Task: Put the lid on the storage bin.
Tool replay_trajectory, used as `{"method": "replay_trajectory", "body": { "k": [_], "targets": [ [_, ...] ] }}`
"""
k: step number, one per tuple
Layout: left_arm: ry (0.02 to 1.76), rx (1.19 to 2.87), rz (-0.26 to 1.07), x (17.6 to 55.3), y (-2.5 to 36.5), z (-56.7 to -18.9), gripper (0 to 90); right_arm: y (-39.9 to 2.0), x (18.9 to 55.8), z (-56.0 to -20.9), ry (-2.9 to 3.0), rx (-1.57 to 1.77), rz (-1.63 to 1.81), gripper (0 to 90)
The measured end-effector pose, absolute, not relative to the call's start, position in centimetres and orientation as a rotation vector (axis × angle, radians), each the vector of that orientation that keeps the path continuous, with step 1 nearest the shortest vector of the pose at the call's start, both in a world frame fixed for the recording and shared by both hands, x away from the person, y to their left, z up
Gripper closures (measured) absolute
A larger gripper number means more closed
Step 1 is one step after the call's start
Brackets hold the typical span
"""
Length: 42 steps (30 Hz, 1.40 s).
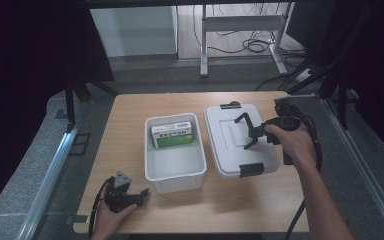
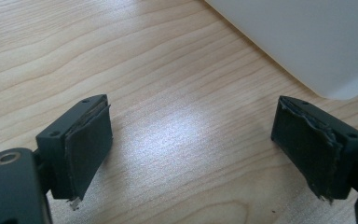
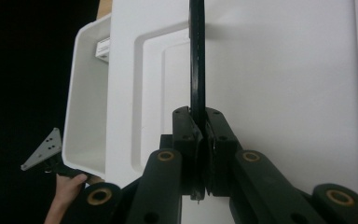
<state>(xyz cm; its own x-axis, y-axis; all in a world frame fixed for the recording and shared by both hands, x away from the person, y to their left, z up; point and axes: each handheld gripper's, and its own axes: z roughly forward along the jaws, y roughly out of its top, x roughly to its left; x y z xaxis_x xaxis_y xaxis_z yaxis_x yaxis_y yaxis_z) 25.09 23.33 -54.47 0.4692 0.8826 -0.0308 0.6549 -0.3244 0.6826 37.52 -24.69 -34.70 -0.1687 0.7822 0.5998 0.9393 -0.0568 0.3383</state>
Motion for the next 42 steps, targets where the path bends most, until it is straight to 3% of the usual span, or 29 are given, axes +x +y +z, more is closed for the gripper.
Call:
{"method": "replay_trajectory", "body": {
  "k": [42],
  "targets": [
    [1.268, 2.090, 0.463, 25.1, 23.3, -54.5, 12.2, -17.6, 38.2, -33.6, -2.027, -1.759, -1.009, 84.9]
  ]
}}
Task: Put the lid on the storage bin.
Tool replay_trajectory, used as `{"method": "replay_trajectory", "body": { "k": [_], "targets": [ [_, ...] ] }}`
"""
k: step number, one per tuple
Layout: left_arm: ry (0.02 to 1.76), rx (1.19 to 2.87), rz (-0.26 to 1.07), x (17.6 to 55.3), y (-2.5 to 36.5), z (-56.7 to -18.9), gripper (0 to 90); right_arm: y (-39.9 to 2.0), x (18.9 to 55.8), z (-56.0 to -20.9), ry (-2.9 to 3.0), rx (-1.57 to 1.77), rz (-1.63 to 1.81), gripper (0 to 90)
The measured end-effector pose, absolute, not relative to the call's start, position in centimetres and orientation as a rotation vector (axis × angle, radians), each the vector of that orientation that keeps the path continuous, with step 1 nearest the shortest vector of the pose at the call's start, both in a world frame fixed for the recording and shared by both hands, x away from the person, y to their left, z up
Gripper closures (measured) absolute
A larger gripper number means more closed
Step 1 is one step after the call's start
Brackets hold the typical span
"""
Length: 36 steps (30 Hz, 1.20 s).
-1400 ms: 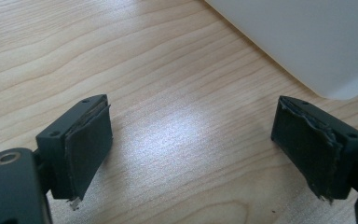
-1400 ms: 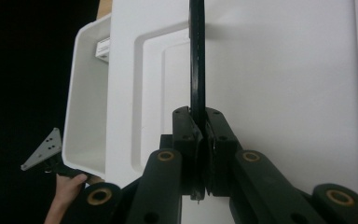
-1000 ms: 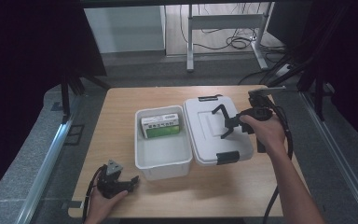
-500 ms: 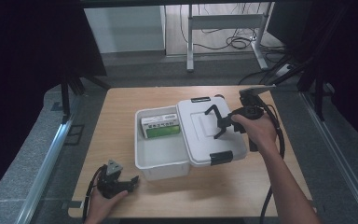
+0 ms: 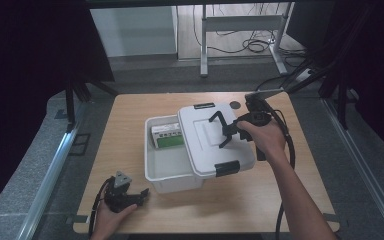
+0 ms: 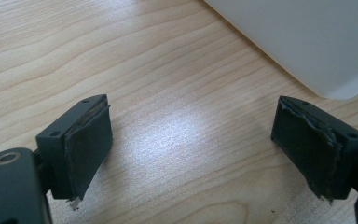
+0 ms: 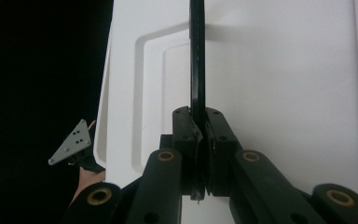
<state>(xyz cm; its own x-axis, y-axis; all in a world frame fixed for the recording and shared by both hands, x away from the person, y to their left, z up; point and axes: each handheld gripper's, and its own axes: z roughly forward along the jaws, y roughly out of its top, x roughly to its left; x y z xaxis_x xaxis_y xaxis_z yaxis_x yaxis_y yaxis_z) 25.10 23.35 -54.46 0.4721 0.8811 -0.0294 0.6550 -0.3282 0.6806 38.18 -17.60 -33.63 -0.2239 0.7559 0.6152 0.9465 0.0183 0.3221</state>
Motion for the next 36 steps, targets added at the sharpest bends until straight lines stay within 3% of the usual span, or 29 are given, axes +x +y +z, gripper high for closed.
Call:
{"method": "replay_trajectory", "body": {
  "k": [36],
  "targets": [
    [1.268, 2.090, 0.462, 25.1, 23.4, -54.5, 12.2, -13.0, 37.7, -32.7, -2.039, -1.761, -0.980, 84.8]
  ]
}}
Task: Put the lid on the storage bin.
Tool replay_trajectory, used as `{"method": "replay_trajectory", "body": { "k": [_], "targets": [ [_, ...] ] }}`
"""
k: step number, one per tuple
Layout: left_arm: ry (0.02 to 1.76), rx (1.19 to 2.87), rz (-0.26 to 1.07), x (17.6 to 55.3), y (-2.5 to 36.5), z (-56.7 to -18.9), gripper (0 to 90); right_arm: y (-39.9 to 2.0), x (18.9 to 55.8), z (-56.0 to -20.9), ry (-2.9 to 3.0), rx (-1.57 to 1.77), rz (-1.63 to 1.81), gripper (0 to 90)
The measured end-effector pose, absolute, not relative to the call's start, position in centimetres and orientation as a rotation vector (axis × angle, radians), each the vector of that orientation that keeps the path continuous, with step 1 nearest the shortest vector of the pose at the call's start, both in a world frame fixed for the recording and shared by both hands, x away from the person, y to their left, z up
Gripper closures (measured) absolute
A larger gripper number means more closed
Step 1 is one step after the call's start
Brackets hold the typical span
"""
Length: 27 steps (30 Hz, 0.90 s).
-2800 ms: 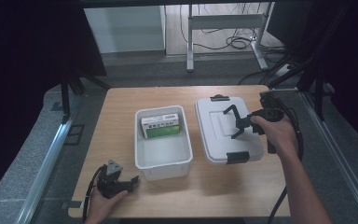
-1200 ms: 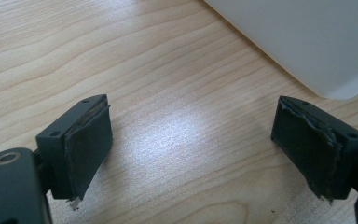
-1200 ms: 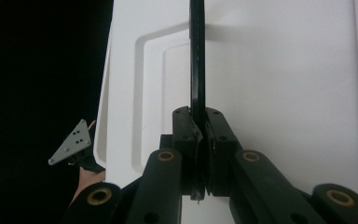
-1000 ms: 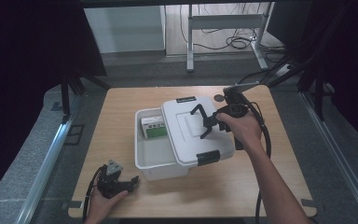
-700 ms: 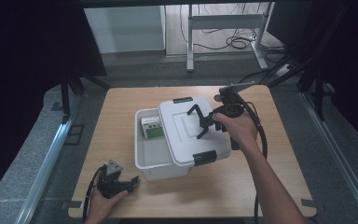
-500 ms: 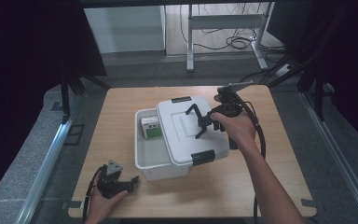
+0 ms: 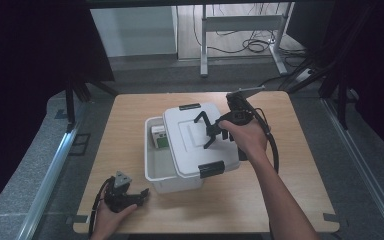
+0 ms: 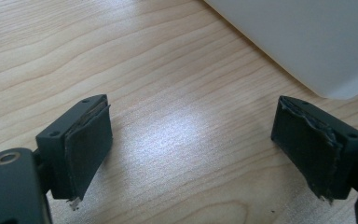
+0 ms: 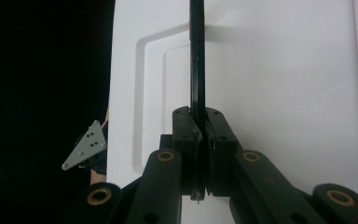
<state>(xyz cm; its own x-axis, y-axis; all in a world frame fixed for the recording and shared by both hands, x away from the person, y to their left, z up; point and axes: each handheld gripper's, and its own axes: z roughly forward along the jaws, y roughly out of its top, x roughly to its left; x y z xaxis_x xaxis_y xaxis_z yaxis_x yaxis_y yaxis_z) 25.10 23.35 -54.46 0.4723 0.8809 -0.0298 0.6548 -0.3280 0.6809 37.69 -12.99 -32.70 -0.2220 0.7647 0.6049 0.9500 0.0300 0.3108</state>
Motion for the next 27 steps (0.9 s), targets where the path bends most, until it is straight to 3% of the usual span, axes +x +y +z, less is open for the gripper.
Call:
{"method": "replay_trajectory", "body": {
  "k": [27],
  "targets": [
    [1.253, 2.095, 0.455, 25.2, 23.2, -54.5, 12.2, -8.8, 37.4, -32.6, -1.996, -1.786, -0.971, 84.9]
  ]
}}
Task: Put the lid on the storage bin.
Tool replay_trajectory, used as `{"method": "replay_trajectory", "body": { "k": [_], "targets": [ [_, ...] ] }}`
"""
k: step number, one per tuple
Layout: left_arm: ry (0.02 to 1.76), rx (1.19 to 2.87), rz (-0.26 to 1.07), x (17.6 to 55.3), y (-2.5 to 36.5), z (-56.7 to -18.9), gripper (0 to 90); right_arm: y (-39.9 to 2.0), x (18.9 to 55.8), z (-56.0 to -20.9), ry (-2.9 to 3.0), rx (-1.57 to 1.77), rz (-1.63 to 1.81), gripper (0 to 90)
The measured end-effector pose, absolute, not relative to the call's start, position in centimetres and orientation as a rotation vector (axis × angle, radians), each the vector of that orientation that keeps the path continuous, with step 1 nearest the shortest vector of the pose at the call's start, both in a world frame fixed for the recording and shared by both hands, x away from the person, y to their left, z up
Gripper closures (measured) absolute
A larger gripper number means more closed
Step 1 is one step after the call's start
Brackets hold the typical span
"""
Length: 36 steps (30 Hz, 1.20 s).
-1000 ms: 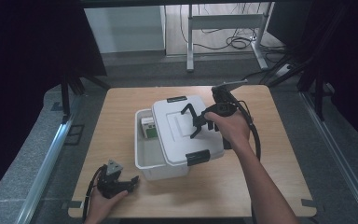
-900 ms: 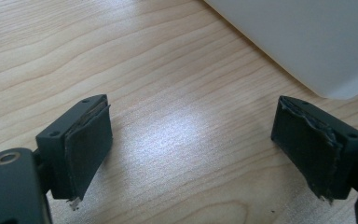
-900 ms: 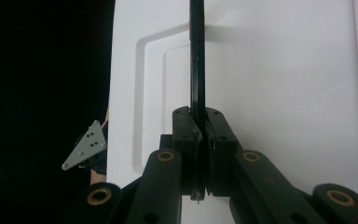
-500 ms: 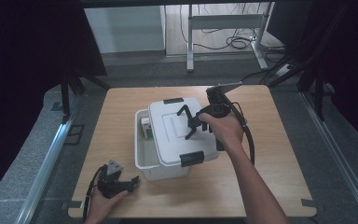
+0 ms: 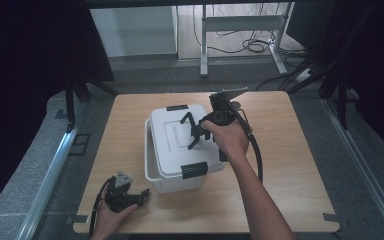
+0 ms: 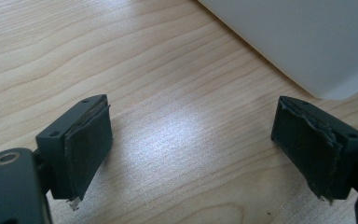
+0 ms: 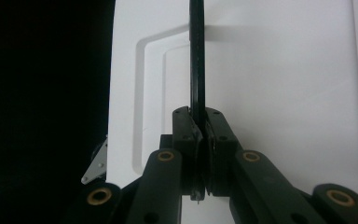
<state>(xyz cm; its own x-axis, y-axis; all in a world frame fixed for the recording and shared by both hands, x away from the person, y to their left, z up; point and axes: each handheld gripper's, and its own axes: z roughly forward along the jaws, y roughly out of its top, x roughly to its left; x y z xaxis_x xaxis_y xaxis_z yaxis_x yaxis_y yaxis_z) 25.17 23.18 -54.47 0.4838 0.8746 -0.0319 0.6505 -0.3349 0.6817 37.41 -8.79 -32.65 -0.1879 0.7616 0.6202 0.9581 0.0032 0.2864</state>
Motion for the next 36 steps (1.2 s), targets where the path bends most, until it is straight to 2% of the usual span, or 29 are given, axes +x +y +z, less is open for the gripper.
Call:
{"method": "replay_trajectory", "body": {
  "k": [36],
  "targets": [
    [1.241, 2.098, 0.452, 25.2, 23.0, -54.5, 12.2, -3.7, 37.6, -35.0, -2.001, -1.904, -0.902, 84.8]
  ]
}}
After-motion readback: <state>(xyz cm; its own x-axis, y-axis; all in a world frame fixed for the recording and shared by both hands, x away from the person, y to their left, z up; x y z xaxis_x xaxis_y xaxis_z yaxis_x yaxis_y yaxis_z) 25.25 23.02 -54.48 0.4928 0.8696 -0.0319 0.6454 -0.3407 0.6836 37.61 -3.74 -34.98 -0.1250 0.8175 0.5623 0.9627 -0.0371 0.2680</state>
